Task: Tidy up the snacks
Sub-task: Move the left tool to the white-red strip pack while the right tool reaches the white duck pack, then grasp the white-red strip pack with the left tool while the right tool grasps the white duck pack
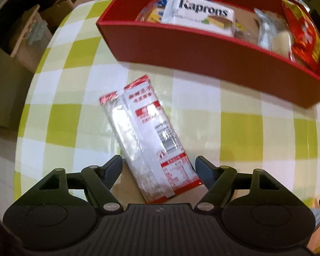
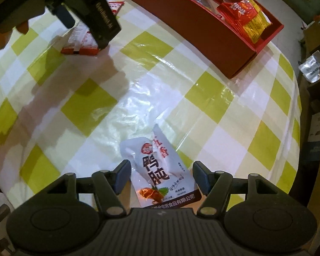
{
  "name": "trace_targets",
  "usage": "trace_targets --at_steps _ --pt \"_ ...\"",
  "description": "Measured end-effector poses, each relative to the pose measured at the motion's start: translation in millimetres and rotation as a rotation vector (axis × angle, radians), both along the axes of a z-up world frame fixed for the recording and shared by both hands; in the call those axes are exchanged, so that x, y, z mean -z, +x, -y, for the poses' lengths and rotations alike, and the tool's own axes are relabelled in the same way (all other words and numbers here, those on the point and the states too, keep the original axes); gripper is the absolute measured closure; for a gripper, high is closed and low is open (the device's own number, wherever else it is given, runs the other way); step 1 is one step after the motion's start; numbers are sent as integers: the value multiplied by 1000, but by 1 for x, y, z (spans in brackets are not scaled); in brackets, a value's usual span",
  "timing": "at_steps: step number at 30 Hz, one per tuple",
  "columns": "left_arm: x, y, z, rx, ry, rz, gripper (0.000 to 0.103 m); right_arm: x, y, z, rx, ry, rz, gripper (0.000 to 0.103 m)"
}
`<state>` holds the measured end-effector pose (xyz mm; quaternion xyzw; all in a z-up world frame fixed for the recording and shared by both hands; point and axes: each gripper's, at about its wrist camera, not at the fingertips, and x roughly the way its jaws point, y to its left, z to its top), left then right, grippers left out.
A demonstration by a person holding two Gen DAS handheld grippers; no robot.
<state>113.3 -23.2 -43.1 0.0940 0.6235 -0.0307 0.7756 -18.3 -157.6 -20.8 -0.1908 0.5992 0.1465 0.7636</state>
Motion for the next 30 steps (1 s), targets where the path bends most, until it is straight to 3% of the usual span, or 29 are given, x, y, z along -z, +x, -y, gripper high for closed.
trace_targets --at_steps 4,12,18,24,30 --pt "-2 -11 -3 8 -1 4 23 -1 -5 -3 6 8 -4 33" --pt "3 3 -4 -40 0 32 12 1 1 0 68 35 -4 33" --pt "3 4 -16 -58 -83 6 30 4 5 8 104 69 -8 42" --pt "2 -14 -22 -16 -88 -12 37 1 -3 14 152 82 -1 50" --pt "2 -33 -28 5 -87 -36 37 0 -2 19 184 99 2 52"
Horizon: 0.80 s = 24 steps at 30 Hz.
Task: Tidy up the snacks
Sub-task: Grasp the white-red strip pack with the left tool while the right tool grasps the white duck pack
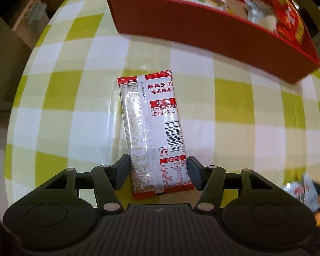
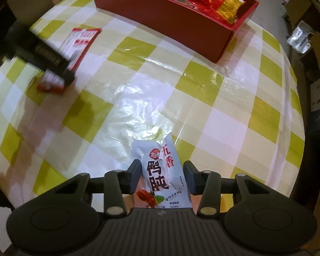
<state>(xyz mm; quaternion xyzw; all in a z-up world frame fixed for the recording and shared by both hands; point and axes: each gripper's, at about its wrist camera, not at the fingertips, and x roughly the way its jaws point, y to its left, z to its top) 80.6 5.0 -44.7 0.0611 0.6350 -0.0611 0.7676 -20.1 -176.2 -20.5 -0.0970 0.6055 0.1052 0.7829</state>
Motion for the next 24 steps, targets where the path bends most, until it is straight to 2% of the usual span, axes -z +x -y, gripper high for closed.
trace_targets --at_steps 5,7,9,13,15,17,20,22,24 --pt "2 -11 1 30 21 9 35 0 1 0 -13 33 -30 50" --pt "3 -10 1 27 16 9 31 1 0 0 -19 33 -33 48" --pt "2 -13 5 24 17 14 20 1 0 -2 -21 32 -29 45" --pt "2 -10 10 23 -1 21 16 -3 1 -5 -45 47 -18 42" --pt "1 -8 13 27 -11 22 13 -6 0 -9 -75 54 -6 35" --pt "3 -7 17 28 3 24 12 -1 0 -15 -109 14 -4 33" --pt "8 -1 20 15 31 24 5 10 -4 -23 -151 -45 -15 33" --pt "10 0 18 7 9 19 8 8 -4 -19 -138 -30 -13 37" --pt "7 -2 15 11 5 28 19 8 -3 -12 -82 -12 -11 39"
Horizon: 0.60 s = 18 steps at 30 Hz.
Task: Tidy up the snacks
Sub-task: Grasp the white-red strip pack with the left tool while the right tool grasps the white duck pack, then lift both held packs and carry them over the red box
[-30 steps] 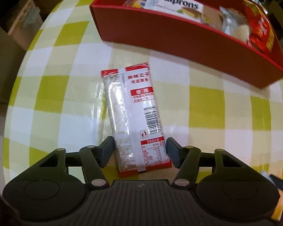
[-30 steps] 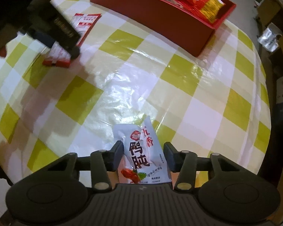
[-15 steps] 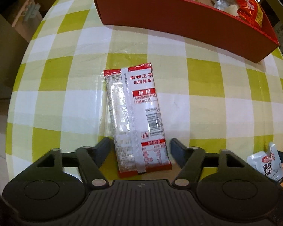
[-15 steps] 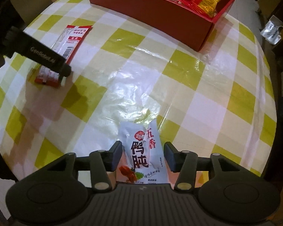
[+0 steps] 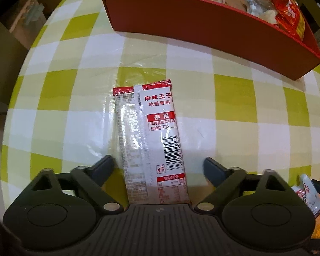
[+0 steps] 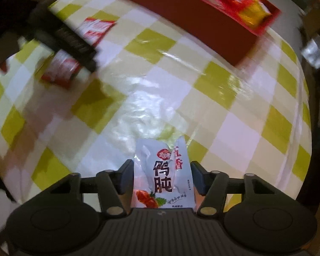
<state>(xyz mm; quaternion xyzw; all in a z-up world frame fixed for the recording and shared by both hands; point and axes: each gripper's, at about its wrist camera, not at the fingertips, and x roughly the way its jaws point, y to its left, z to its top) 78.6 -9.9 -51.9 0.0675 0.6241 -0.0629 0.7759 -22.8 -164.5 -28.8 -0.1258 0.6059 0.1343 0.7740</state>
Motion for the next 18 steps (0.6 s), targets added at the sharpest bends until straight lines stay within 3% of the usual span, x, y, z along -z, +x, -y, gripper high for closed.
trace_targets --at_steps 3,5,18 --pt "-6 -8 -5 12 0 11 37 -1 -1 6 45 4 9 39" --pt "-7 -12 -4 17 -12 0 40 -3 -4 5 56 0 17 40" --pt "-9 -20 -5 50 -18 14 43 -28 -2 9 133 65 91 40"
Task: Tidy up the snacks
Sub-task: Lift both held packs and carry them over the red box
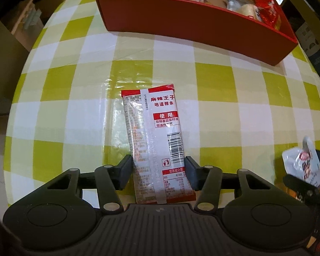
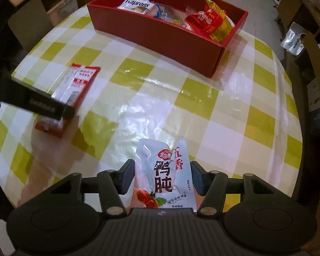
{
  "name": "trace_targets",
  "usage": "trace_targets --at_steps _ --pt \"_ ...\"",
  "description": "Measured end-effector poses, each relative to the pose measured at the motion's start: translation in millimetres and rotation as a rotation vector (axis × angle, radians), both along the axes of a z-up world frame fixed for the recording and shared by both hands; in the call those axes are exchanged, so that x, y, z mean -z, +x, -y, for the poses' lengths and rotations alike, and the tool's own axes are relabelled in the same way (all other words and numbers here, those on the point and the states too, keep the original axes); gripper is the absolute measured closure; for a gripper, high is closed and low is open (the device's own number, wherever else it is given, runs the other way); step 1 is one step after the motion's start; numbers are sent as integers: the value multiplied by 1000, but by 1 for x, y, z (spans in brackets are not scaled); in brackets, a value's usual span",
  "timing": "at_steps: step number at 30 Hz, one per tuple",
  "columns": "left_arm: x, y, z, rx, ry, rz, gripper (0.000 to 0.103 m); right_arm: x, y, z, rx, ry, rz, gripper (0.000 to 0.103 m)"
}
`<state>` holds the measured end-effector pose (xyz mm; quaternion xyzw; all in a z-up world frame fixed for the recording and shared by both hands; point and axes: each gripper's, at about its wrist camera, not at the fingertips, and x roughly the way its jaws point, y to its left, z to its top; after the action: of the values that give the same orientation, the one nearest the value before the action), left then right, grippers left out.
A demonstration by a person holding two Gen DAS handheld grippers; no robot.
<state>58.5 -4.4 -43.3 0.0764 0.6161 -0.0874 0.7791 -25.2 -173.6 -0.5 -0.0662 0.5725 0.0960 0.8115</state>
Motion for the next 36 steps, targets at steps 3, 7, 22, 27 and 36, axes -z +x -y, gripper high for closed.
trace_targets --at_steps 3,7,22,27,36 --pt "2 2 1 8 -2 5 44 0 2 1 10 -1 3 40" --pt "-2 -8 4 23 -7 8 44 0 4 0 7 7 6 40" --pt "16 5 4 -10 17 16 42 -3 19 -6 7 23 19 40" --pt "12 3 5 -11 15 31 48 -8 23 -6 18 34 39 40" --pt "-12 -6 9 -2 -24 94 49 -21 29 -1 52 43 89 40"
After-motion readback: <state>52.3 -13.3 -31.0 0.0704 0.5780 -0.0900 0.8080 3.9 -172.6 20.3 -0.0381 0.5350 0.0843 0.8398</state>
